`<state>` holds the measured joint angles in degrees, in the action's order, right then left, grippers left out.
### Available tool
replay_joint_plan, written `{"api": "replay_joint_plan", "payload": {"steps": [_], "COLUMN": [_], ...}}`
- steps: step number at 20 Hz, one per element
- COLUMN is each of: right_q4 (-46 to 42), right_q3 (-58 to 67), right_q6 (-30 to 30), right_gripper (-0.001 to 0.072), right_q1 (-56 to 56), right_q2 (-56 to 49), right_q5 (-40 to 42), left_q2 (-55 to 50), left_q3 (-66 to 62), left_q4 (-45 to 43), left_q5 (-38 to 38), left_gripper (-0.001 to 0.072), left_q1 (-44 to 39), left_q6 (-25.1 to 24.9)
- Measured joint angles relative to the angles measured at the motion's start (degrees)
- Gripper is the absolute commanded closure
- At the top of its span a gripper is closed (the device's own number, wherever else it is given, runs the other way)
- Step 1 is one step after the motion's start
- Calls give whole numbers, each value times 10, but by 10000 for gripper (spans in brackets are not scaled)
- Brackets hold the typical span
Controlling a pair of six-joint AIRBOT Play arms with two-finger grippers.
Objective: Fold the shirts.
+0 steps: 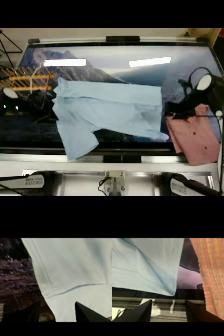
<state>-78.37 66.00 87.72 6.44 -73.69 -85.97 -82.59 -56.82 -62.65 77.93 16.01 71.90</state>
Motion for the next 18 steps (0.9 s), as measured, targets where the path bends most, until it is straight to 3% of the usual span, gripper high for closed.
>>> {"api": "replay_joint_plan", "payload": {"steps": [3,5,7,9,17,18], "right_q4": [18,35,52,66,91,93], "right_q3": [-70,-106,-136,-162,-255,-260], "right_q6": [-1,-1,0,2,11,10], "right_gripper": [46,47,46,47,49,79], "right_q1": [7,7,9,9,10,10], "right_q2": [48,64,73,77,64,55], "right_q5": [12,22,36,56,161,172], "left_q2": [34,45,50,52,60,63], "left_q3": [104,146,170,184,197,197], "left_q4": [40,64,80,90,106,104], "left_q5": [-40,-59,-78,-105,-128,-127], "left_gripper": [184,263,391,658,678,679], "left_q1": [6,8,9,9,9,9], "left_q6": [-33,-48,-56,-61,-81,-82]}}
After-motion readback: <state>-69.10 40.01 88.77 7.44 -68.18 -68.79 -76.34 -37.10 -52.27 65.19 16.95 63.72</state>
